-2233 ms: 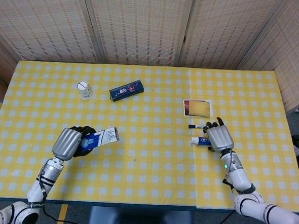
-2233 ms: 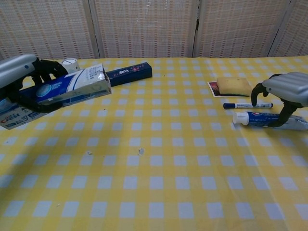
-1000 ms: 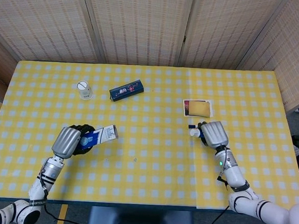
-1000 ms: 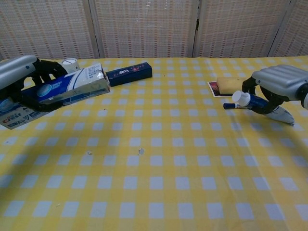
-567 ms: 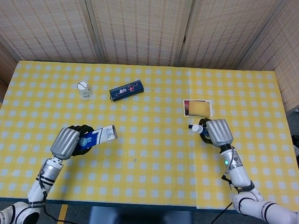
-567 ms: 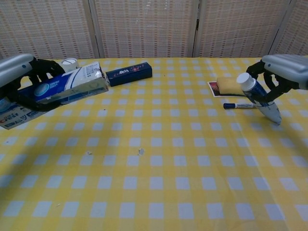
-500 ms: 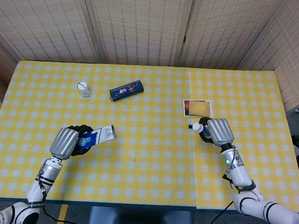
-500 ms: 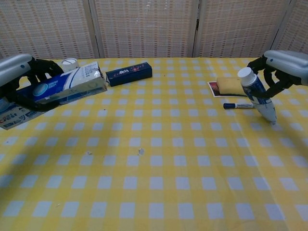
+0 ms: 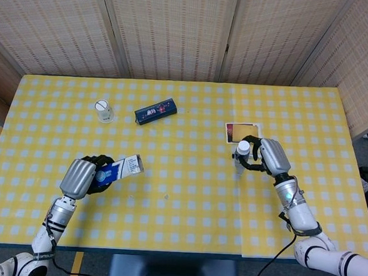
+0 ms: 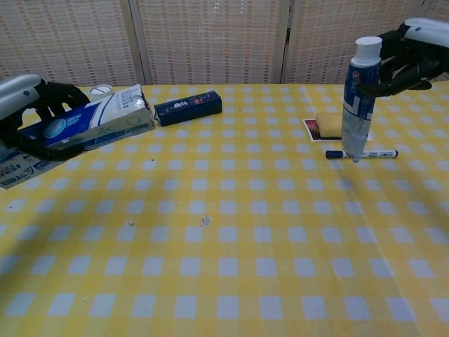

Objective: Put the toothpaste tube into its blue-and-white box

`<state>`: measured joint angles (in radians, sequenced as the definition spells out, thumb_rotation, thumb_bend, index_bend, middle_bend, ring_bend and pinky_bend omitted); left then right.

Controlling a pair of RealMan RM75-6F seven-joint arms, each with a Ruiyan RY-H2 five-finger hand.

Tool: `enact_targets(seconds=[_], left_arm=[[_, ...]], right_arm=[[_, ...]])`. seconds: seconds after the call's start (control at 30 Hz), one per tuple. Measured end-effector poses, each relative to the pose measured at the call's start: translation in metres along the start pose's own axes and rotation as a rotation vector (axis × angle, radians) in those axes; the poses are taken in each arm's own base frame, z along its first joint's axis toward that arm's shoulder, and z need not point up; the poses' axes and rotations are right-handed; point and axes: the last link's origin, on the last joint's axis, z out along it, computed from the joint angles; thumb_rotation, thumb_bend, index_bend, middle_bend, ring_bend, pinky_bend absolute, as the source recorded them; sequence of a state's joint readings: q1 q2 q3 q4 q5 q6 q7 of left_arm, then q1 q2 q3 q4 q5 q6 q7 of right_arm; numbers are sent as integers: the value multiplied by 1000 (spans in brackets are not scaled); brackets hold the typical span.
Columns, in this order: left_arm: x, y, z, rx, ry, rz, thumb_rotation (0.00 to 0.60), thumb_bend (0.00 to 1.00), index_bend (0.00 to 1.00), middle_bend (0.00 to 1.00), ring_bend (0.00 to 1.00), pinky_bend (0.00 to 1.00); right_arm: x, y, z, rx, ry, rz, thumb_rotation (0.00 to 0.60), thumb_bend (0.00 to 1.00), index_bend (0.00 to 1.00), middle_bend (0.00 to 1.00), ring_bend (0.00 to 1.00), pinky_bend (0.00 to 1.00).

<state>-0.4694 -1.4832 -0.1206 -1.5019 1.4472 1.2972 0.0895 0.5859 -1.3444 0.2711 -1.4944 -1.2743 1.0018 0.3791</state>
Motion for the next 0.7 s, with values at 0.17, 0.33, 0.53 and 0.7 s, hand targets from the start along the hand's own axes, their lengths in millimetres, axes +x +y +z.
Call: enact_targets(seconds=[0.17,0.33,0.53,0.7], left_arm=[[-3,5,-1,-9,-13,-12,600,354,572,655,566,549],[-5,14,-1,-30,-22,-45,600,353,572,655,566,549],[-7,29,2,-35,-16,-123,600,353,574,655,566,549],[-10,42,6,-17,-14,-221,600,354,576,658,567,549]], right_arm=[[6,-20,-2,35,-6,226,600,645,719,530,709,922],[10,-42,-4,88,-9,434,600,647,719,530,710,923],[7,-65,-5,129,-33,687,600,646,719,530,711,923],[-2,-83,-3,152,-67,849,600,647,719,530,711,923]])
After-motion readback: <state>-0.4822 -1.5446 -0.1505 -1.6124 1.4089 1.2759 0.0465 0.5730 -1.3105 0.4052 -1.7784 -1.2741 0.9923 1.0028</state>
